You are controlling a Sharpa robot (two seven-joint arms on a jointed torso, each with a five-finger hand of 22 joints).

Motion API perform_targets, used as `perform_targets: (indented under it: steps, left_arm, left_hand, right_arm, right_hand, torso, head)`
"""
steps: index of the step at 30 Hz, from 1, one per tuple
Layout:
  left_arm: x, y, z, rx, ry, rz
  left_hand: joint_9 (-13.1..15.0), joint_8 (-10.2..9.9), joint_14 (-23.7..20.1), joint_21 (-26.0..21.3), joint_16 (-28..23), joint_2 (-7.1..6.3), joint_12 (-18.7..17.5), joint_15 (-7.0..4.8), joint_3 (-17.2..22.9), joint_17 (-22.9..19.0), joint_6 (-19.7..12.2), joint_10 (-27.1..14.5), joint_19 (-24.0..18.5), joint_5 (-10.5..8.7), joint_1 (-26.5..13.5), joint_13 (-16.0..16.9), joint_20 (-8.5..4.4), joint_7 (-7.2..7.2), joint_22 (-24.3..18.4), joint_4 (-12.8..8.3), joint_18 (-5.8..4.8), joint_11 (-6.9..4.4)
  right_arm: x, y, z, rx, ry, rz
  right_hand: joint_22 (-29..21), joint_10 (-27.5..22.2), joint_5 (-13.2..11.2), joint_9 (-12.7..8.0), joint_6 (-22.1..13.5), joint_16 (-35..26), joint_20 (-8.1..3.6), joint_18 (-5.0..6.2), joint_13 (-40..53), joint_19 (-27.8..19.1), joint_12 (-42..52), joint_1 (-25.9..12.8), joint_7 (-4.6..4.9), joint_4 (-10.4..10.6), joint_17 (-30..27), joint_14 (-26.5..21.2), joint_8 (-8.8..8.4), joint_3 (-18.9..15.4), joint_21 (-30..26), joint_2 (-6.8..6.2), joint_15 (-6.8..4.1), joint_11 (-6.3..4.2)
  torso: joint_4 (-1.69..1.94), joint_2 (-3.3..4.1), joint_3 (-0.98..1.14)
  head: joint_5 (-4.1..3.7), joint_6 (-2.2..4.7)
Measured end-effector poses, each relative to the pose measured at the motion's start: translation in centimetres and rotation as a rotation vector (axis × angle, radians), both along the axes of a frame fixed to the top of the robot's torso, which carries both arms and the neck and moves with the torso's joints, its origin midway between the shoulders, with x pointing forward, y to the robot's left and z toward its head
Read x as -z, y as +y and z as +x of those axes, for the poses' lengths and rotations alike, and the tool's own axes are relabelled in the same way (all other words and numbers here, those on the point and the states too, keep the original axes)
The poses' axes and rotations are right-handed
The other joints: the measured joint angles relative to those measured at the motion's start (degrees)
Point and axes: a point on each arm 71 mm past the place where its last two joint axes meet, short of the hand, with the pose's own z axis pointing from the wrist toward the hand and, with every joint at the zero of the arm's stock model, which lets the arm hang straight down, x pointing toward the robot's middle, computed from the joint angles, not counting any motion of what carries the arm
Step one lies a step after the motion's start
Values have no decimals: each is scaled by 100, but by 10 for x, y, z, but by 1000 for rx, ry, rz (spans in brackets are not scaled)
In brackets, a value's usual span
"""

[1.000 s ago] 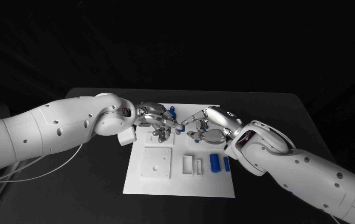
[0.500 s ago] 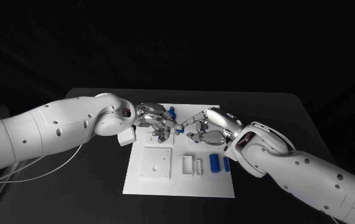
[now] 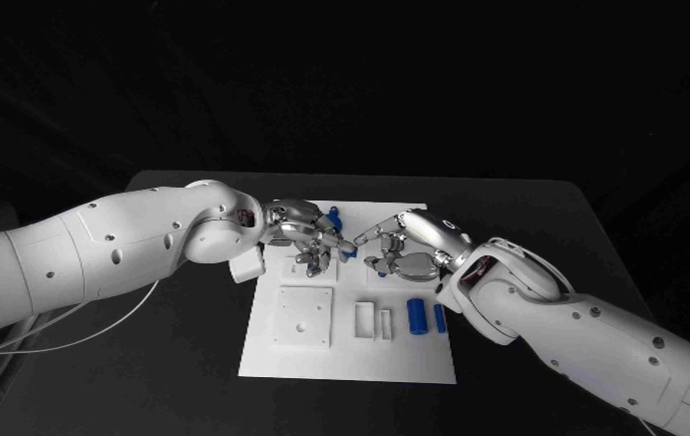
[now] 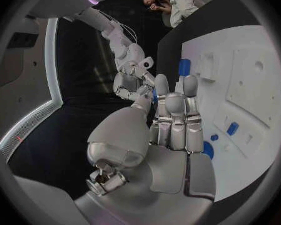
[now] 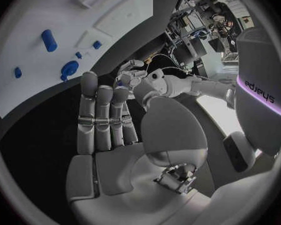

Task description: Assemble the parts on the task board

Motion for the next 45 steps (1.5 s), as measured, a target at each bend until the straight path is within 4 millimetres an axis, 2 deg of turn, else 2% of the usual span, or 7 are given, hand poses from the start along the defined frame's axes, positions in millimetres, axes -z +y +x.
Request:
perform_targets:
  steps: [8,18,21,24,28,37,45]
  left_arm:
    - [4,8,2,-61,-18,102]
    - [10,29,7,-185,0,361]
    - [9,34,9,-204,-10,441]
    - [8,37,10,-215,-27,527]
    - [8,38,13,-223,-62,638]
    - [6,38,24,-234,-153,813]
    - [6,27,31,-228,-229,888]
  left_hand:
    - [-8,12,147,90,0,20,-33,-65,-92,29,51,196,94,557,-41,-44,-51,52,4,-92,0,-73]
    - [-47,-12,452,203,39,-67,-173,-144,-167,377,191,534,168,1207,-611,-66,-125,97,3,-319,1,-145]
    - [-48,-16,524,223,39,-115,-245,-156,-179,506,292,644,177,1491,-748,-84,-133,59,3,-370,1,-170]
    - [-54,-121,626,285,23,-156,-429,-175,63,701,465,832,197,1780,-1045,-130,-153,30,3,-737,1,-175]
    - [60,-172,717,310,-2,-185,-509,-185,47,897,522,950,212,2016,-1092,-125,-139,26,3,-753,2,-194]
    - [321,-467,800,355,-136,-251,-688,-203,125,1202,658,982,238,2123,-1157,-35,-153,40,2,-732,2,-206]
    - [330,-486,819,355,-139,-283,-688,-185,155,1208,678,983,238,2123,-1188,-30,-153,19,2,-762,2,-205]
  right_arm:
    - [4,-37,25,148,21,55]
    - [8,-96,53,356,55,137]
    - [10,-104,56,386,60,150]
    - [11,-111,59,412,64,161]
    - [11,-116,61,433,67,173]
    - [11,-118,62,445,71,189]
    - [11,-117,62,445,74,196]
  right_hand:
    - [-45,-9,0,-7,-24,-32,27,0,-170,14,-80,0,4,-2,-109,0,0,33,-126,0,0,-9]
    - [0,-9,0,-7,-24,-32,7,0,-200,34,-80,18,4,-13,-131,0,0,72,-146,-62,0,-9]
    - [13,-9,0,-7,-24,-32,7,0,-205,34,-80,18,4,-8,-136,0,0,93,-146,-62,0,-9]
    - [26,-8,6,-7,-24,-32,7,0,-216,34,-80,18,4,-4,-143,0,0,96,-146,-62,0,-9]
    - [37,-8,27,-7,-23,-32,7,0,-221,34,-80,18,3,8,-143,0,0,108,-146,-62,0,-9]
    - [59,-8,27,-7,-23,-32,7,0,-227,34,-80,40,3,-9,-155,0,0,124,-169,-85,0,-9]
    - [79,-7,27,-6,-22,-32,7,0,-227,34,-80,40,1,8,-155,0,-1,140,-168,-84,0,-8]
  torso:
    - [2,-4,-1]
    - [1,-19,3]
    - [1,-21,5]
    - [1,-20,6]
    - [1,-12,7]
    - [1,3,4]
    - [-2,7,-3]
  head:
    - [38,-7]
    - [126,-63]
    - [152,-78]
    - [174,-89]
    - [197,-91]
    - [226,-118]
    - [248,-137]
